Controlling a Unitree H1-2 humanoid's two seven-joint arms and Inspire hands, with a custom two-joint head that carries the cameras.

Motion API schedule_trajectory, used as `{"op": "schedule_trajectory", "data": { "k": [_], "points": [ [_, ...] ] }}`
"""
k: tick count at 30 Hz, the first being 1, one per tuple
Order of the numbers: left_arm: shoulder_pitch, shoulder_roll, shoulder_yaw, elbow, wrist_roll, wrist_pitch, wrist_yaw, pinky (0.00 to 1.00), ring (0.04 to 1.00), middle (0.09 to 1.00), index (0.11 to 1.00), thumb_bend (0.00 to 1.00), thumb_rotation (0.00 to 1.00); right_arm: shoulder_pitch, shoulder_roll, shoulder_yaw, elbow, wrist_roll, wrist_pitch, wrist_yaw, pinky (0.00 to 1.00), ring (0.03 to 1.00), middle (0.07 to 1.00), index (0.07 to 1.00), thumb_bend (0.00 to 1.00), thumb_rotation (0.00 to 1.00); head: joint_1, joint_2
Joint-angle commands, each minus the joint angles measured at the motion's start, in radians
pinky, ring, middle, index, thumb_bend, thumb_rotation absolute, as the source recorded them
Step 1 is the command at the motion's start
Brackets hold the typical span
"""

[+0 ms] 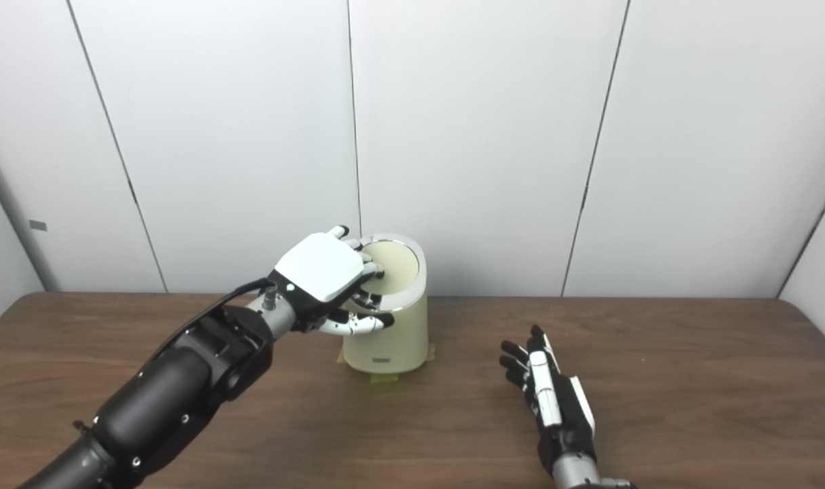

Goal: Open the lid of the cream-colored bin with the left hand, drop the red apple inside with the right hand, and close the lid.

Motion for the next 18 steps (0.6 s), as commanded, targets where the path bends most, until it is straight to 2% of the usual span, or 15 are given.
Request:
{"op": "schedule_trajectory", "data": {
  "k": [1, 5, 8, 13, 17, 18],
  "points": [
    [0.010, 0.009, -0.037, 0.027, 0.005, -0.037, -0.080, 1.00, 0.928, 0.868, 0.809, 0.52, 1.00, -0.001, 0.002, 0.011, -0.008, -0.006, 0.048, 0.007, 0.84, 0.823, 0.834, 1.000, 0.54, 0.97, 0.000, 0.002],
    [0.012, 0.012, -0.024, 0.012, -0.014, -0.034, -0.093, 1.00, 0.929, 0.869, 0.820, 0.52, 1.00, 0.000, 0.002, 0.014, -0.015, -0.011, 0.057, 0.002, 0.83, 0.821, 0.832, 1.000, 0.54, 0.97, -0.003, 0.003],
    [0.018, 0.017, 0.012, -0.029, -0.040, -0.017, -0.094, 1.00, 0.926, 0.866, 0.831, 0.53, 1.00, 0.003, 0.004, 0.013, -0.024, -0.005, 0.060, 0.003, 0.84, 0.824, 0.834, 1.000, 0.54, 0.97, -0.008, 0.008],
    [0.023, 0.028, 0.136, -0.148, -0.133, 0.007, -0.108, 1.00, 0.924, 0.877, 0.862, 0.50, 1.00, 0.007, -0.001, 0.016, -0.031, -0.011, 0.066, 0.001, 0.84, 0.823, 0.834, 1.000, 0.55, 0.97, -0.007, 0.010],
    [0.031, 0.016, 0.228, -0.182, -0.189, 0.001, -0.042, 0.96, 0.906, 0.869, 0.863, 0.47, 0.95, 0.007, -0.006, 0.014, -0.027, -0.006, 0.061, 0.004, 0.83, 0.822, 0.831, 1.000, 0.56, 0.97, -0.008, 0.012],
    [0.037, 0.005, 0.258, -0.188, -0.205, 0.005, -0.008, 0.97, 0.908, 0.871, 0.866, 0.46, 0.94, 0.007, -0.005, 0.014, -0.030, -0.003, 0.062, 0.006, 0.83, 0.822, 0.831, 1.000, 0.56, 0.97, -0.008, 0.012]
  ]
}}
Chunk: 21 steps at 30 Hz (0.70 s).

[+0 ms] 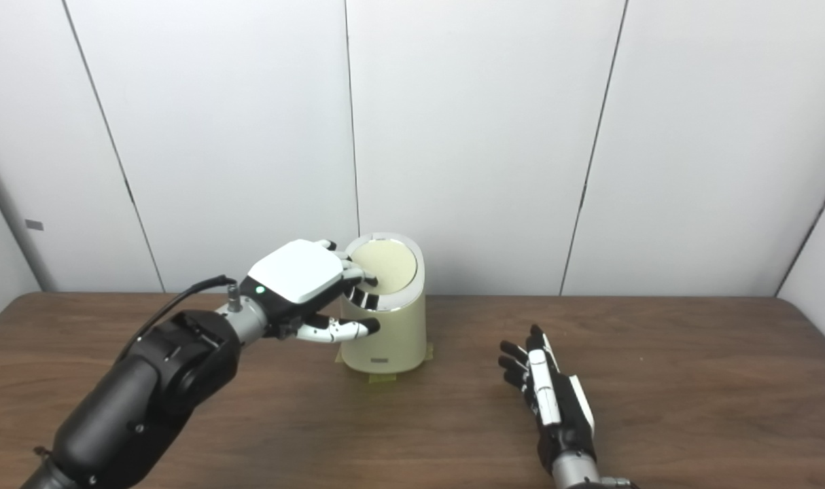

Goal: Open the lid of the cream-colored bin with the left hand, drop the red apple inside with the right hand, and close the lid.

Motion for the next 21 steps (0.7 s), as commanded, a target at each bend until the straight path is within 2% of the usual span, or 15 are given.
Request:
{"op": "schedule_trajectory", "data": {
  "k": [1, 4, 6, 9, 11, 14, 16, 18, 21],
  "points": [
    [-0.046, -0.013, 0.065, -0.043, -0.029, 0.014, 0.091, 0.96, 0.903, 0.877, 0.874, 0.45, 0.90, 0.006, -0.002, 0.004, -0.005, 0.005, 0.028, 0.016, 0.83, 0.821, 0.831, 1.000, 0.56, 0.97, -0.001, 0.001],
    [-0.023, -0.049, 0.144, -0.062, -0.091, 0.040, 0.149, 0.91, 0.901, 0.893, 0.892, 0.43, 0.88, 0.008, 0.002, 0.001, -0.013, 0.014, 0.025, 0.014, 0.84, 0.822, 0.833, 1.000, 0.56, 0.96, -0.001, 0.002],
    [0.004, -0.084, 0.208, -0.075, -0.164, 0.065, 0.190, 0.84, 0.893, 0.893, 0.892, 0.42, 0.92, 0.008, 0.005, -0.001, -0.019, 0.018, 0.016, 0.012, 0.84, 0.818, 0.829, 1.000, 0.56, 0.95, -0.001, 0.003],
    [0.064, -0.147, 0.304, -0.123, -0.273, 0.134, 0.220, 0.84, 0.915, 0.915, 0.897, 0.38, 0.90, 0.011, 0.010, -0.001, -0.039, 0.020, 0.016, 0.008, 0.84, 0.817, 0.826, 0.998, 0.55, 0.94, -0.002, 0.006],
    [0.108, -0.179, 0.352, -0.154, -0.340, 0.177, 0.230, 0.80, 0.884, 0.902, 0.890, 0.35, 0.88, 0.014, 0.009, -0.001, -0.050, 0.022, 0.006, 0.011, 0.84, 0.818, 0.827, 0.995, 0.53, 0.94, -0.004, 0.008],
    [0.175, -0.202, 0.398, -0.178, -0.444, 0.220, 0.222, 0.85, 0.900, 0.908, 0.905, 0.31, 0.85, 0.020, 0.008, -0.002, -0.064, 0.033, -0.006, 0.019, 0.86, 0.829, 0.836, 0.997, 0.54, 0.94, -0.005, 0.010],
    [0.223, -0.198, 0.413, -0.186, -0.485, 0.234, 0.221, 0.87, 0.909, 0.912, 0.920, 0.32, 0.94, 0.027, 0.006, 0.002, -0.082, 0.027, -0.004, 0.017, 0.86, 0.834, 0.842, 0.999, 0.55, 0.94, -0.007, 0.014],
    [0.270, -0.210, 0.442, -0.200, -0.557, 0.256, 0.224, 0.88, 0.909, 0.912, 0.927, 0.32, 0.96, 0.034, 0.007, 0.002, -0.101, 0.027, -0.003, 0.014, 0.85, 0.835, 0.844, 0.996, 0.56, 0.94, -0.006, 0.016],
    [0.333, -0.239, 0.495, -0.212, -0.690, 0.287, 0.226, 0.94, 0.929, 0.937, 0.951, 0.38, 0.95, 0.044, 0.013, -0.002, -0.124, 0.034, -0.011, 0.011, 0.82, 0.842, 0.849, 0.984, 0.57, 0.92, -0.002, 0.019]
  ]
}}
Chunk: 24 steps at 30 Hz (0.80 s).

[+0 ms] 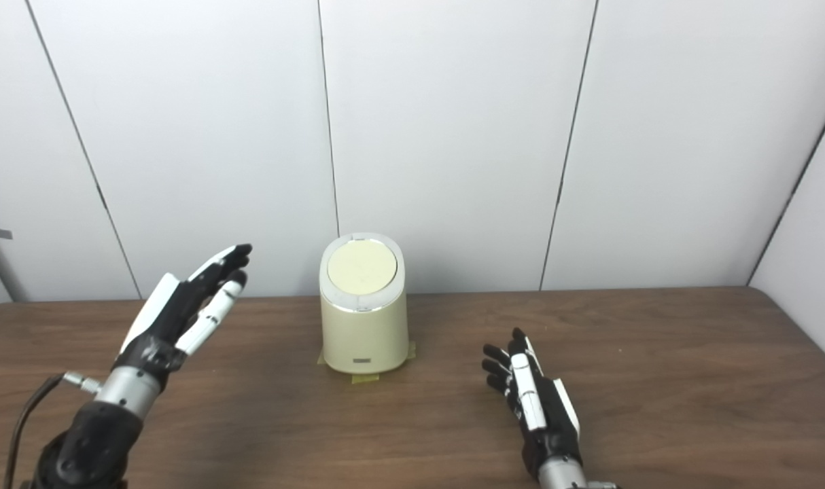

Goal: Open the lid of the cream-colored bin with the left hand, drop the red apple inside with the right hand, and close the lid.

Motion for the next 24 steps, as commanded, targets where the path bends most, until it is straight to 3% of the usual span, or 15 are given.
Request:
{"op": "schedule_trajectory", "data": {
  "k": [1, 8, 14, 19, 24],
  "points": [
    [-0.008, -0.015, 0.020, -0.047, -0.086, 0.006, 0.028, 0.94, 0.934, 0.948, 0.963, 0.39, 0.97, -0.014, 0.008, -0.004, -0.039, 0.011, -0.022, 0.008, 0.82, 0.854, 0.866, 0.983, 0.56, 0.90, 0.001, 0.002],
    [0.101, -0.052, 0.058, -0.037, -0.253, -0.023, 0.077, 0.94, 0.946, 0.969, 0.980, 0.38, 0.99, -0.004, 0.011, -0.013, -0.047, 0.040, -0.046, 0.019, 0.88, 0.948, 0.969, 1.000, 0.53, 0.86, 0.006, 0.010],
    [0.198, -0.073, 0.066, -0.028, -0.389, -0.037, 0.085, 1.00, 0.998, 1.000, 1.000, 0.35, 1.00, 0.010, -0.003, -0.014, -0.066, 0.042, -0.053, 0.034, 0.95, 0.997, 1.000, 1.000, 0.53, 0.91, 0.006, 0.019],
    [0.256, -0.094, 0.079, -0.002, -0.485, -0.102, 0.095, 1.00, 1.000, 1.000, 1.000, 0.42, 1.00, 0.023, -0.029, 0.002, -0.121, -0.011, -0.003, 0.028, 0.97, 0.992, 1.000, 1.000, 0.55, 0.99, 0.009, 0.030],
    [0.277, -0.094, 0.071, -0.013, -0.505, -0.100, 0.125, 1.00, 1.000, 1.000, 1.000, 0.42, 1.00, 0.031, -0.050, 0.009, -0.161, -0.021, 0.044, 0.037, 0.99, 1.000, 1.000, 1.000, 0.57, 1.00, 0.013, 0.038]
  ]
}}
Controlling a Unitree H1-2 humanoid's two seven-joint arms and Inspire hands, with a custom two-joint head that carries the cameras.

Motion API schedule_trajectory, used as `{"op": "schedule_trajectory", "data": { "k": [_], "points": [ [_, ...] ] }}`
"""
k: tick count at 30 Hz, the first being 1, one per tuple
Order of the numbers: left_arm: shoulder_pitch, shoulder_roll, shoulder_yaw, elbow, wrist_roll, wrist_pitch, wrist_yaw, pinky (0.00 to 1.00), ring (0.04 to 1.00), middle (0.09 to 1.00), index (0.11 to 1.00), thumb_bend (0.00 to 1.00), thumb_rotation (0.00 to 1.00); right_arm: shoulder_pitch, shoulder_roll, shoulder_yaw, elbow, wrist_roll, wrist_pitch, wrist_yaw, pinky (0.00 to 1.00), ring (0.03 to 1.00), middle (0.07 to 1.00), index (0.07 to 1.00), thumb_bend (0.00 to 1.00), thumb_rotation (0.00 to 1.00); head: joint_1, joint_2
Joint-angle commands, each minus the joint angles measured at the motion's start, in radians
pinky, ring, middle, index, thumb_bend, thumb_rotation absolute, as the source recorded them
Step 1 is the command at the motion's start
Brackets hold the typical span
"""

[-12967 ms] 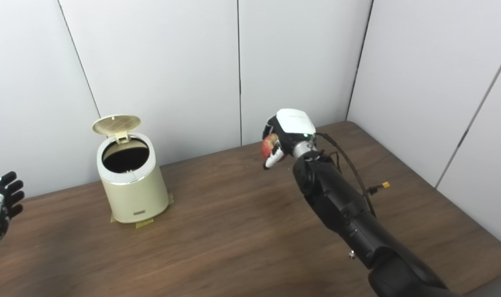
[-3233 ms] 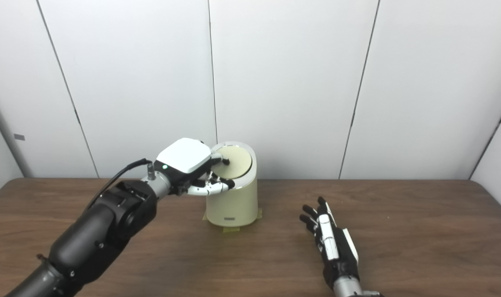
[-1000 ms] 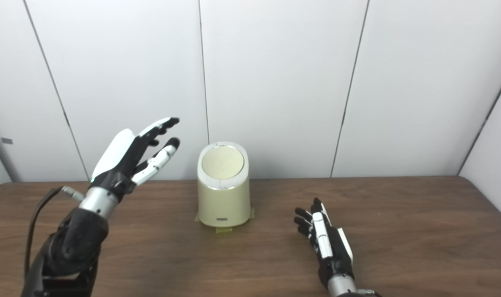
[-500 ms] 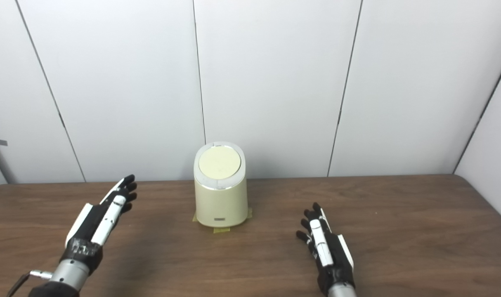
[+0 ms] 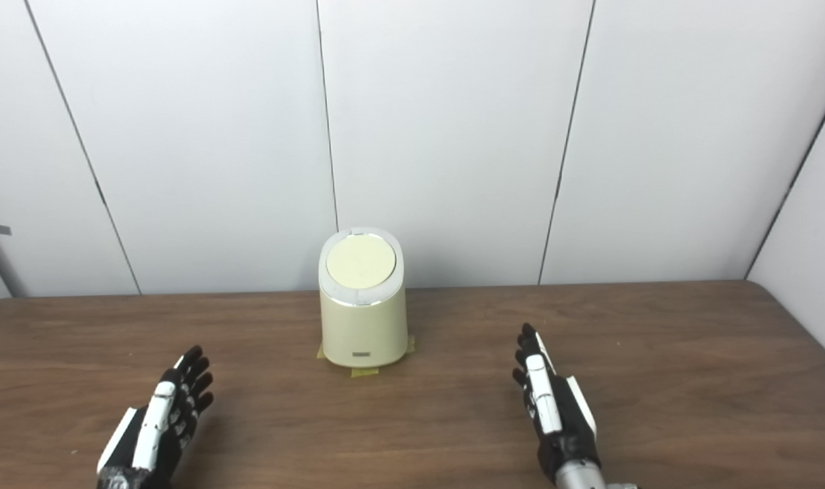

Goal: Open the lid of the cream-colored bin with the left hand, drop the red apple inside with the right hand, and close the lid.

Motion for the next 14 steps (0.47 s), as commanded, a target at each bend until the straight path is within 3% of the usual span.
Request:
{"op": "schedule_trajectory", "data": {
  "k": [1, 8, 14],
  "points": [
    [-0.021, 0.003, -0.006, -0.032, -0.015, -0.039, 0.017, 1.00, 1.000, 1.000, 1.000, 0.42, 1.00, -0.024, -0.005, 0.003, -0.043, -0.004, 0.005, 0.010, 0.99, 0.999, 1.000, 1.000, 0.57, 1.00, -0.001, 0.003],
    [-0.024, -0.004, -0.028, -0.013, -0.025, -0.050, 0.040, 1.00, 1.000, 1.000, 1.000, 0.40, 1.00, -0.032, -0.012, 0.000, -0.040, -0.004, -0.004, 0.016, 0.99, 1.000, 1.000, 1.000, 0.60, 1.00, 0.012, 0.003],
    [-0.027, -0.009, -0.038, 0.021, -0.012, -0.113, 0.060, 1.00, 1.000, 1.000, 1.000, 0.43, 1.00, -0.031, -0.021, -0.002, -0.018, -0.002, -0.052, 0.031, 0.98, 1.000, 1.000, 1.000, 0.61, 1.00, 0.030, -0.009]
  ]
}}
